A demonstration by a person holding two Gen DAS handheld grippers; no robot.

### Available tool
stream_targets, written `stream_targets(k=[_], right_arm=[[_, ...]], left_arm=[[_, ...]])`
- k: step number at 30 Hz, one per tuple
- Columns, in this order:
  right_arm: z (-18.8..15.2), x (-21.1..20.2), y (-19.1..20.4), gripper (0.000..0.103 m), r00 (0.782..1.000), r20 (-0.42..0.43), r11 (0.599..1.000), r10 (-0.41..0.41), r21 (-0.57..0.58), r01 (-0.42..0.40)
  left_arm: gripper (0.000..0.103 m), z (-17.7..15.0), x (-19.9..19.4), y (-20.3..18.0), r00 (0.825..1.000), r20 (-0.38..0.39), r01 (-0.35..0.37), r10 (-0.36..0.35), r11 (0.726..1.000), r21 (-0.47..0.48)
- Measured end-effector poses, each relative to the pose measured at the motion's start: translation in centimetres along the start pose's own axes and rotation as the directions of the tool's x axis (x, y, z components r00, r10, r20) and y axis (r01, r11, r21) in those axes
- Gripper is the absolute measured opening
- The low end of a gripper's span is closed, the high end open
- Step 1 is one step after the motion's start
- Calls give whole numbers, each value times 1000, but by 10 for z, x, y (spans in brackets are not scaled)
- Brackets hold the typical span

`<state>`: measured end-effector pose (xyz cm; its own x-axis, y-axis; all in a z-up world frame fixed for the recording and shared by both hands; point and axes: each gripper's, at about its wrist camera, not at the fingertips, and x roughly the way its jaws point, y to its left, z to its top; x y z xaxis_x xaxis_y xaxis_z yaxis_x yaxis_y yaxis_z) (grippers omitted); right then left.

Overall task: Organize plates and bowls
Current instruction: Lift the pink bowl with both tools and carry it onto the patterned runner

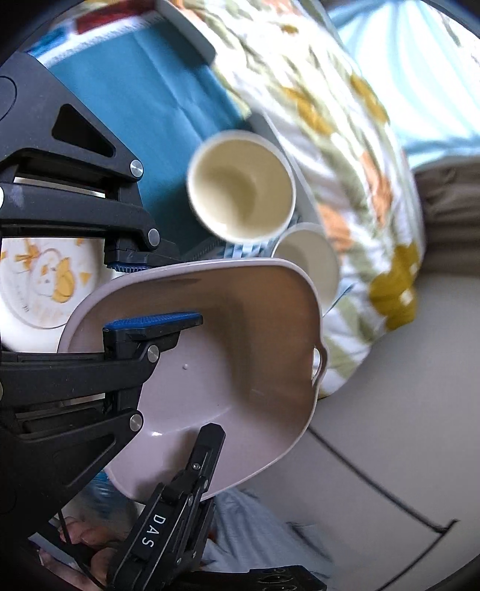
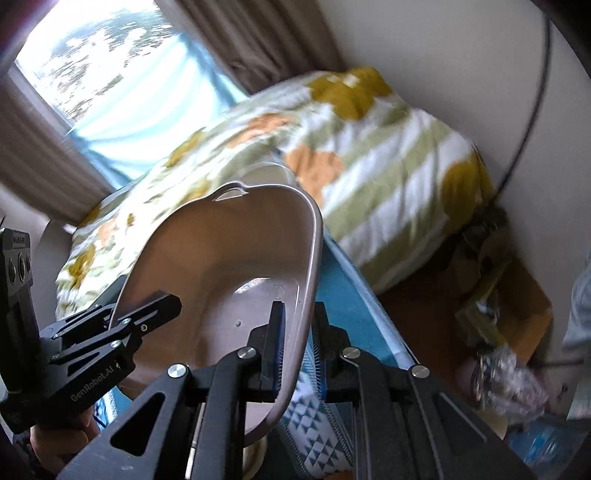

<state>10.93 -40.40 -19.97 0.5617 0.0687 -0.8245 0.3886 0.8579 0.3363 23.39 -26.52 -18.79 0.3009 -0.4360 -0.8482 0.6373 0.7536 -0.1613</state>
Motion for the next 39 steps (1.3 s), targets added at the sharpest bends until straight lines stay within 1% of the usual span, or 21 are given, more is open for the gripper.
stream_targets(k=[4, 6, 8, 10, 12, 15, 18, 20, 25, 28, 30, 34, 39], right_arm=[[-1, -22, 33, 13, 998, 11, 990, 64, -128, -62], [-6, -32, 55, 13, 994, 6, 974, 110, -202, -106], [-12, -35, 73, 13, 989, -8, 956, 145, -257, -142], [-22, -37, 98, 13, 981, -36, 929, 190, -316, -192], [-34, -35, 119, 13, 973, -65, 909, 221, -348, -229], [-54, -29, 149, 13, 960, -112, 881, 256, -382, -279], [-77, -18, 177, 13, 951, -155, 858, 267, -411, -308], [-91, -10, 195, 13, 949, -176, 847, 263, -429, -314], [-125, 18, 235, 13, 944, -213, 839, 254, -437, -324], [-146, 40, 258, 13, 944, -221, 834, 244, -448, -321], [-154, 54, 267, 13, 947, -220, 836, 234, -451, -312], [-169, 86, 279, 13, 951, -223, 845, 215, -445, -296], [-180, 110, 289, 13, 957, -218, 848, 189, -456, -272]], left_arm=[[16, -22, -50, 14, 993, 80, -73, 83, 990, -120], [16, -36, -74, 22, 986, 105, -107, 127, 979, -176], [16, -55, -97, 33, 976, 120, -152, 184, 960, -235], [16, -74, -116, 45, 966, 121, -185, 227, 940, -288], [16, -96, -134, 58, 957, 111, -219, 269, 917, -332], [16, -121, -151, 78, 944, 103, -254, 314, 889, -381], [16, -151, -167, 104, 932, 90, -281, 350, 859, -428], [16, -174, -175, 118, 931, 80, -287, 357, 848, -445], [16, -214, -174, 166, 933, 41, -299, 357, 835, -463], [16, -236, -169, 196, 937, 24, -297, 348, 832, -468], [16, -248, -161, 215, 940, 14, -294, 340, 834, -466], [16, -260, -140, 238, 944, -4, -295, 329, 839, -457], [16, -275, -118, 263, 952, -20, -281, 306, 841, -462]])
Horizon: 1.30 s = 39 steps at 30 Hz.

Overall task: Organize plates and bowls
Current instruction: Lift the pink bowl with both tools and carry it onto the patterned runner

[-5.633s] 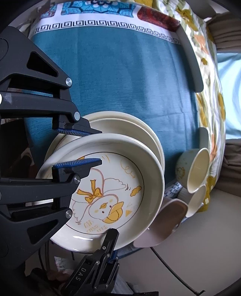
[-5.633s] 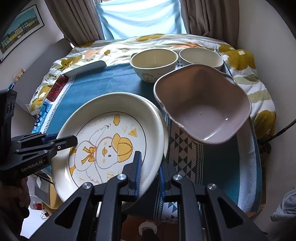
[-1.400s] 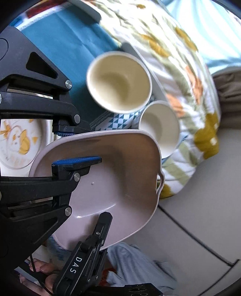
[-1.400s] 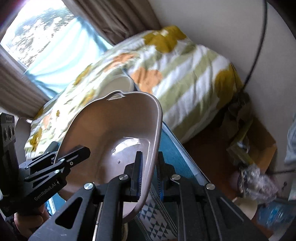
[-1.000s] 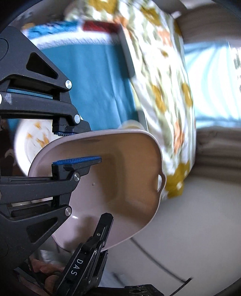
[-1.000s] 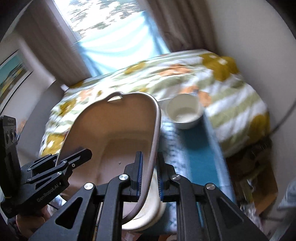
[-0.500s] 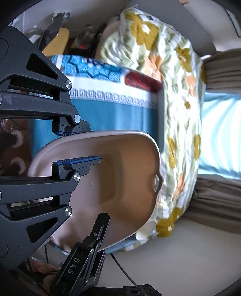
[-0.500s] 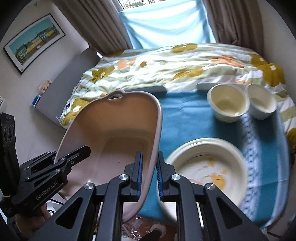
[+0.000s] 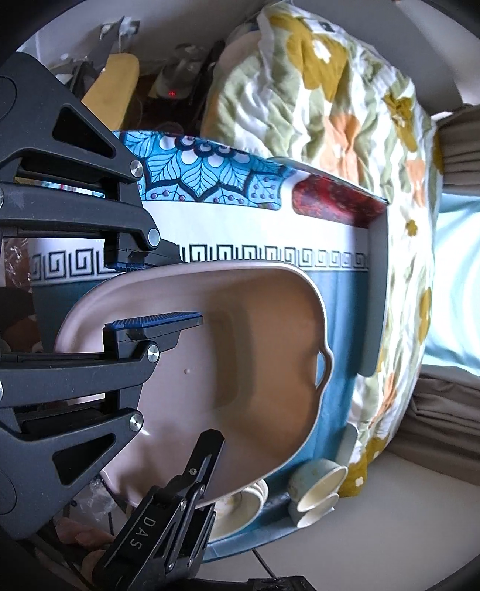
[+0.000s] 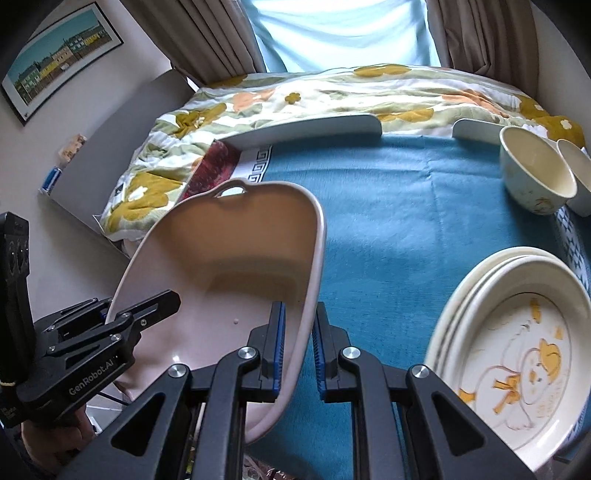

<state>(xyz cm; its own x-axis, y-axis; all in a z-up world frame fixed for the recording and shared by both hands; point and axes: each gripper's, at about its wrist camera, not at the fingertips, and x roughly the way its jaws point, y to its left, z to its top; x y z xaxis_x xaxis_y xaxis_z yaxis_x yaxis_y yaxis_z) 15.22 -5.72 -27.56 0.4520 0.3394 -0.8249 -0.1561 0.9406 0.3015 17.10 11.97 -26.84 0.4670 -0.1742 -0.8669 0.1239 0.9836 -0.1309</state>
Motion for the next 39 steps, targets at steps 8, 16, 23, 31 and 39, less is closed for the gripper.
stream_targets(k=[8, 16, 23, 31, 39], right_arm=[[-8, 20, 4, 13, 999, -34, 1000, -20, 1, 20], [-16, 32, 8, 13, 999, -43, 1000, -20, -14, 19], [-18, 33, 5, 13, 999, -44, 1000, -2, 10, 3], [-19, 32, 7, 14, 999, -35, 1000, 6, -16, -7], [-23, 28, 8, 59, 999, -19, 999, 26, -34, -26]], left_arm=[[16, -12, 24, 15, 999, -32, 5, -6, 1000, -5], [16, -23, 35, 20, 999, -53, -8, 8, 1000, -6], [17, -26, 37, 17, 999, -49, -23, 23, 1000, 5], [17, -26, 45, 18, 996, -87, -27, 27, 1000, -3], [17, -24, 42, 15, 996, -78, -41, 41, 999, 2]])
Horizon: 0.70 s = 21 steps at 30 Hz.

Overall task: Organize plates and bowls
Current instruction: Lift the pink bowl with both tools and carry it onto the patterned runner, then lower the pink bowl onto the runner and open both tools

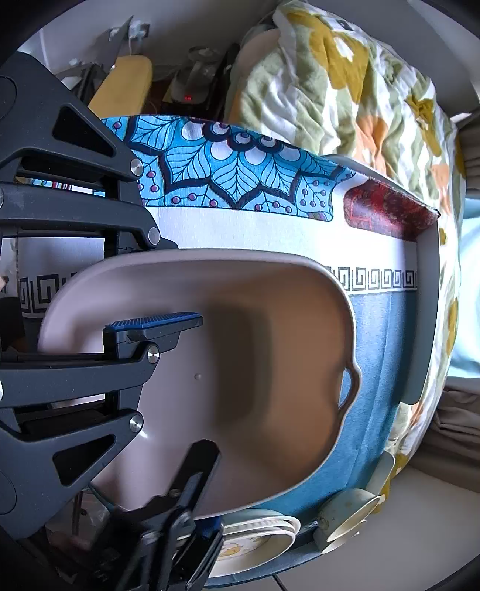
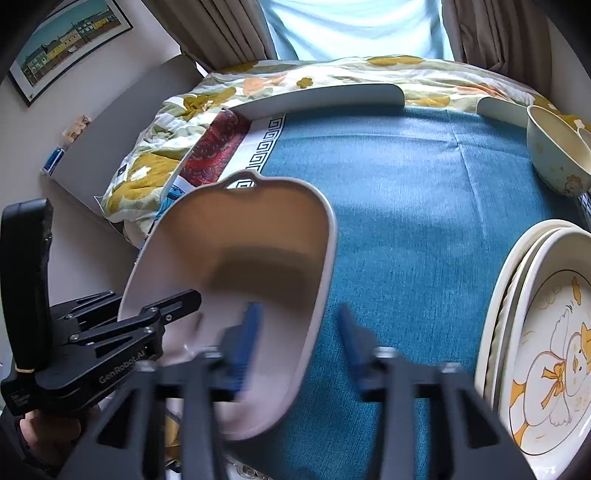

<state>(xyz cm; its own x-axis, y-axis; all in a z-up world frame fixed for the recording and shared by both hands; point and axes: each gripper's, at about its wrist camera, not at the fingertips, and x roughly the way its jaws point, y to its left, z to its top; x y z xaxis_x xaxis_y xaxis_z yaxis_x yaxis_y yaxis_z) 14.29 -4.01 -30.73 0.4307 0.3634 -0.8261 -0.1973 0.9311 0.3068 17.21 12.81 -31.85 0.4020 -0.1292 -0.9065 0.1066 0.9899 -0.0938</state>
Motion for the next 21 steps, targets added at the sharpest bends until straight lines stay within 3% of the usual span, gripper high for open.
stream_targets(k=[6, 11, 12, 14, 15, 21], right_arm=[[-3, -7, -2, 80, 1000, 18, 1000, -6, -22, 7], [-7, -20, -5, 80, 1000, 27, 999, -8, -45, 10], [-8, -24, -5, 81, 999, 30, 999, -11, -46, 12], [-8, -29, -7, 84, 999, 31, 999, -20, -48, 21], [-9, -33, -8, 85, 999, 37, 999, -25, -46, 26], [-8, -51, -14, 85, 998, 57, 999, -36, -36, 38]], left_arm=[[17, 0, 0, 1, 1000, -5, 4, -4, 1000, -12], [19, 2, -6, -3, 1000, 1, 5, -5, 1000, -2], [25, 2, -6, -4, 1000, 1, 7, -7, 1000, 0], [79, 2, -8, -4, 1000, 4, 18, -18, 1000, -3], [101, 1, -10, -4, 999, 18, 28, -28, 1000, -5], [103, 3, -15, -6, 999, 24, 33, -32, 999, -13]])
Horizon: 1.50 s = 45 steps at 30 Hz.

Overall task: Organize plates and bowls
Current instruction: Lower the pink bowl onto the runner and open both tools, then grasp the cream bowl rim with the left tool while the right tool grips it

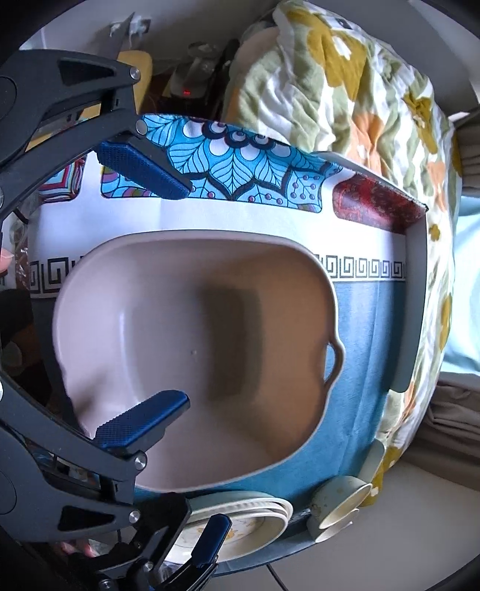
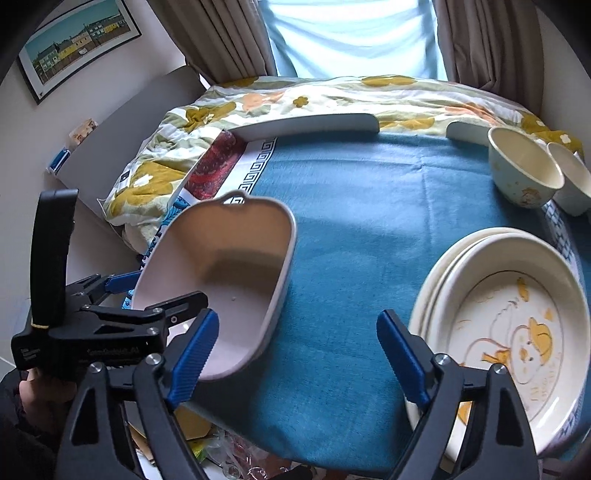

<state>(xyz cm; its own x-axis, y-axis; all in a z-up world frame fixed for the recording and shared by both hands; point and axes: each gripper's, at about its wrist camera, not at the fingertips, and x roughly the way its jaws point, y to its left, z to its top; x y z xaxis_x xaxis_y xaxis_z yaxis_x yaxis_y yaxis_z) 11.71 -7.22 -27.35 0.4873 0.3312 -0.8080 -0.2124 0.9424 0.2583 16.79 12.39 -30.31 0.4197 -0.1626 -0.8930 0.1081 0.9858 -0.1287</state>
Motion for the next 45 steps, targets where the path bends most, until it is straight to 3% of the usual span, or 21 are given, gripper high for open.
stream_targets(k=[6, 10, 15, 21, 25, 32, 37, 42, 45], right_arm=[[4, -33, 2, 85, 1000, 25, 1000, -15, -15, 16], [10, -77, -2, 85, 995, 90, 999, -35, -17, 36], [19, -135, -27, 85, 977, 187, 995, -101, 34, 96], [38, -187, -71, 85, 948, 253, 982, -190, 50, 183], [52, -205, -108, 85, 934, 274, 973, -228, 44, 225], [72, -198, -191, 85, 963, 214, 986, -166, 57, 157], [85, -171, -234, 85, 981, 152, 990, -122, 84, 110], [97, -127, -275, 85, 994, 84, 972, -68, 231, 47], [101, -99, -290, 84, 999, 35, 954, -38, 300, 26]], left_arm=[[103, 4, -39, -2, 999, 35, -22, 23, 1000, -12], [103, 11, -93, -12, 992, 120, -25, 26, 1000, -10], [103, 29, -153, -53, 962, 272, -45, 21, 996, 82], [103, 53, -181, -109, 929, 367, -7, -51, 987, 157], [103, 67, -173, -152, 925, 369, 32, -87, 988, 153], [103, 97, -129, -228, 937, 332, 73, -105, 992, 107], [103, 120, -74, -266, 963, 236, 119, -133, 990, 71], [103, 146, -21, -284, 972, 188, 130, -143, 988, 77], [102, 166, 19, -289, 980, 122, 145, -155, 985, 89]])
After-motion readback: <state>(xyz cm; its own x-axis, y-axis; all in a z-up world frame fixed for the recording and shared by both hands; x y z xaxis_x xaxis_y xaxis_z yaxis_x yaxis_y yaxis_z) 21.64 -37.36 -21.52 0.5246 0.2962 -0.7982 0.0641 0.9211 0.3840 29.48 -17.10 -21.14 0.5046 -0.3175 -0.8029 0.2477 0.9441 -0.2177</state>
